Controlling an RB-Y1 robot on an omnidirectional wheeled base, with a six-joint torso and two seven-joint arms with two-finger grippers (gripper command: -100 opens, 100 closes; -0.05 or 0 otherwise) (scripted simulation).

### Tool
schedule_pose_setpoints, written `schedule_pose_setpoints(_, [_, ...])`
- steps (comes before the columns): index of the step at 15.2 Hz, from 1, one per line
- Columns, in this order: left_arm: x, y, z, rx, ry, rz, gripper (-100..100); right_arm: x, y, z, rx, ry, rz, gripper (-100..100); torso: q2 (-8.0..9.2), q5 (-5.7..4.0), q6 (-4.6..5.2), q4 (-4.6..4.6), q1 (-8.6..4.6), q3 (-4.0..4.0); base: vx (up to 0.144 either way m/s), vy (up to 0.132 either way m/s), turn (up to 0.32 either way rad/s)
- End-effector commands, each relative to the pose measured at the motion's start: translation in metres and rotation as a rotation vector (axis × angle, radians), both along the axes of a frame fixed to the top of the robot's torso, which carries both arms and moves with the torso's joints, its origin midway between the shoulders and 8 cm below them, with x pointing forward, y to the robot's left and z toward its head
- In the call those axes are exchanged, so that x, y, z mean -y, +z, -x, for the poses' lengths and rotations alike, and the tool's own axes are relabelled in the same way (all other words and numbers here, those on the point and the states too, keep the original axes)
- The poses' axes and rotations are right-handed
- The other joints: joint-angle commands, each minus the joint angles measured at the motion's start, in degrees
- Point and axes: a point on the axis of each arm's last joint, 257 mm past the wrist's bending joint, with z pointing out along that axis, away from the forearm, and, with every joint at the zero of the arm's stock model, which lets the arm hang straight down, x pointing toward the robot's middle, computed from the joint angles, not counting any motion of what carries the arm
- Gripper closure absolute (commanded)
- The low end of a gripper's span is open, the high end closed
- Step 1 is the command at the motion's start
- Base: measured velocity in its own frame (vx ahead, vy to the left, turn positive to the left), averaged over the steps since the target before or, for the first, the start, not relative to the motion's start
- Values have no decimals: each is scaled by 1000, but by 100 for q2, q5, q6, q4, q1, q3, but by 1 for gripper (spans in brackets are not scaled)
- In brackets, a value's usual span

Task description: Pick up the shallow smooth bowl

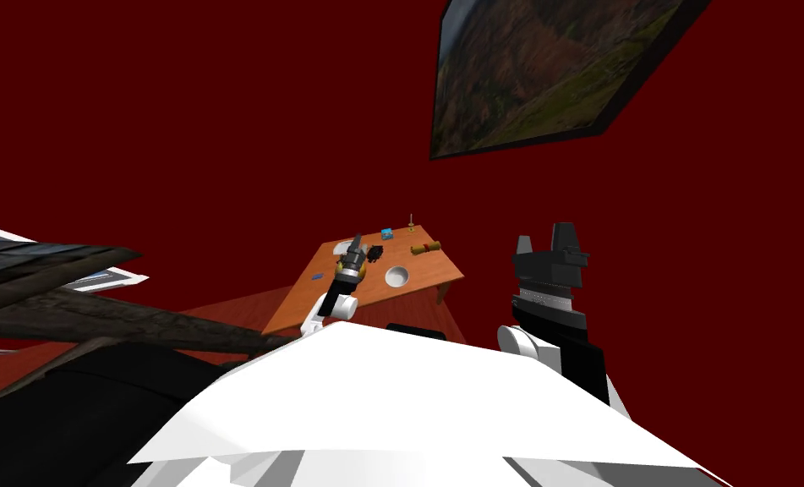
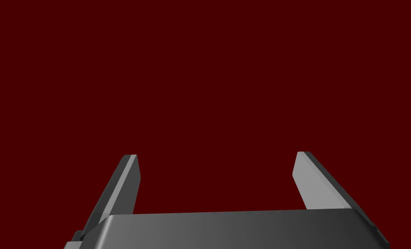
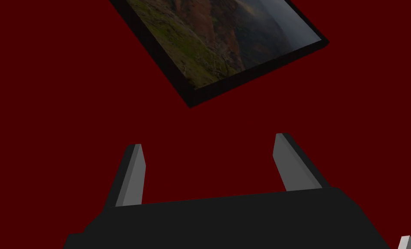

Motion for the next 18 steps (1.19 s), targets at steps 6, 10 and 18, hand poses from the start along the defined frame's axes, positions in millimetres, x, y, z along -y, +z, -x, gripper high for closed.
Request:
schedule_pose_setpoints(6, [-15,-58,-28,-173,28,3,-100,0,0,0,0,0,0,0,-3,-1,0,0,-5,-1,-22,40,-95])
schedule_pose_setpoints(10, [-24,-95,-44,-281,47,10,-100,0,0,0,0,0,0,0,-3,-1,-3,0,-6,-1,-19,34,-102])
schedule_pose_setpoints(18, [-37,-162,-61,-483,84,28,-100,0,0,0,0,0,0,0,-4,-1,0,0,-5,-2,-23,40,-113])
